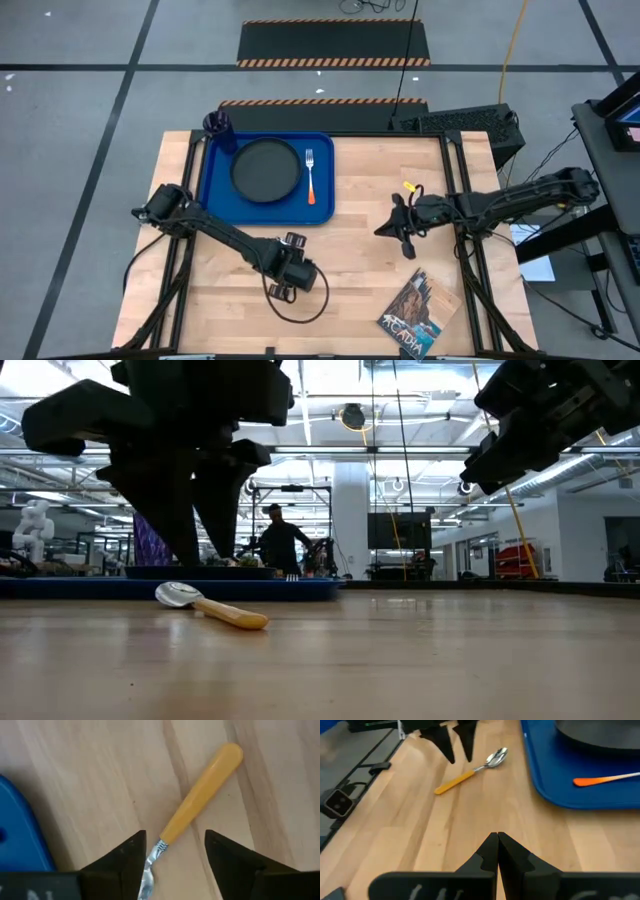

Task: Pick and place plate/cup/fork/spoon on tray
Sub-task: Put the yellow spoon on the blue tray beside the orange fork

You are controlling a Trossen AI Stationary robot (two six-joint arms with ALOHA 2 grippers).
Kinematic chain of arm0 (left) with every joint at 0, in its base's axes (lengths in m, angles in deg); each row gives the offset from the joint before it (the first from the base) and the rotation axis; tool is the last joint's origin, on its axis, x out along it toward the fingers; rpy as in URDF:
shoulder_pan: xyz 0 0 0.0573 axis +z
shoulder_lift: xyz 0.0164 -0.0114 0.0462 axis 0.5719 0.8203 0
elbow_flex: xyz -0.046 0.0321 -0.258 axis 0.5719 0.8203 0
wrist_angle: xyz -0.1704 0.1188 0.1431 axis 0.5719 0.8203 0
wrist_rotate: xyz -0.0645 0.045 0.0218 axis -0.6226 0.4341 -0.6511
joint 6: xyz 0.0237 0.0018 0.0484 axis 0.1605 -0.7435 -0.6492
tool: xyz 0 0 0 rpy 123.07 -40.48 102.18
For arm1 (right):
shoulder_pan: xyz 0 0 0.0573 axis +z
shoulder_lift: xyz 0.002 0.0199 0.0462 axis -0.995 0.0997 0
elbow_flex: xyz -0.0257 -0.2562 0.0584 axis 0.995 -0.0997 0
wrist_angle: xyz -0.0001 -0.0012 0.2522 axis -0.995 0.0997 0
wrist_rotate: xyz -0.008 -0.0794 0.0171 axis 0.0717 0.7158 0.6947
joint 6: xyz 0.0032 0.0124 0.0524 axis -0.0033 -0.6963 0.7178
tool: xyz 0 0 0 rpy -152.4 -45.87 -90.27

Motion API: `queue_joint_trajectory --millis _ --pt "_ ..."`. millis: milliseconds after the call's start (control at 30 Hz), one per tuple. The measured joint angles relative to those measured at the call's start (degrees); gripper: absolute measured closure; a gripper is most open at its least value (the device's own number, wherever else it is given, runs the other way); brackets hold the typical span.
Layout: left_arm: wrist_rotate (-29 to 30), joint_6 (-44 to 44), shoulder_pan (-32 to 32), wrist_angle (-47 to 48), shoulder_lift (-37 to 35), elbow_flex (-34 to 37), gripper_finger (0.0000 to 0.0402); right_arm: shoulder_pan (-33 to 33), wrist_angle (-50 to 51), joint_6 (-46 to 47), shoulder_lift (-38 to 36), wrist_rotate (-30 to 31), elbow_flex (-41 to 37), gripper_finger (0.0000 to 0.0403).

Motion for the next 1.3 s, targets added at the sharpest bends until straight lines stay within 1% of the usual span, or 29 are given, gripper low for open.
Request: queue_joint_trajectory --millis 100,267,400,533,633,733,833,933,1100,1300 --pt "-0.13 -3.65 0.74 -2.0 -0.02 0.63 0.0187 1.22 -1.01 0.72 0.0 0.0 0.0 0.0403" --pt "0.0 -10.03 1.51 -4.15 0.0 3.48 0.02 3.19 -1.1 2.07 -0.02 -0.01 0.0 0.0403" --pt "-0.09 -10.74 1.89 -4.16 0.0 5.8 0.0211 4.12 -1.11 2.24 -0.02 0.0 0.0 0.0403" --pt "0.07 -12.53 2.23 -4.24 0.0 8.18 0.0213 4.21 -1.21 1.64 -0.02 0.19 0.0 0.0403" --pt "-0.09 -14.26 2.73 -6.93 -0.38 10.27 0.0213 4.21 -1.27 0.67 -0.02 0.36 0.0 0.0403" --pt "-0.64 -15.75 3.36 -9.82 -0.52 12.22 0.0213 4.21 -1.43 0.34 -0.02 1.88 0.02 0.0403" --pt "-2.53 -17.49 4.1 -11.11 -0.52 12.98 0.0218 4.21 -1.42 0.28 -0.02 3.12 0.04 0.0403" --pt "-4.23 -18.94 4.73 -12.12 -0.52 13.17 0.0239 4.19 -1.42 -0.41 -0.02 3.19 0.04 0.0403" --pt "-8.53 -19.9 6.33 -12.46 -0.43 13.27 0.0285 4.19 -1.46 -0.38 -0.02 3.19 0.04 0.0403" --pt "-10.39 -19.57 7.52 -13.71 -0.34 13.31 0.0327 4.19 -1.48 0.71 -0.02 3.19 0.04 0.0403"
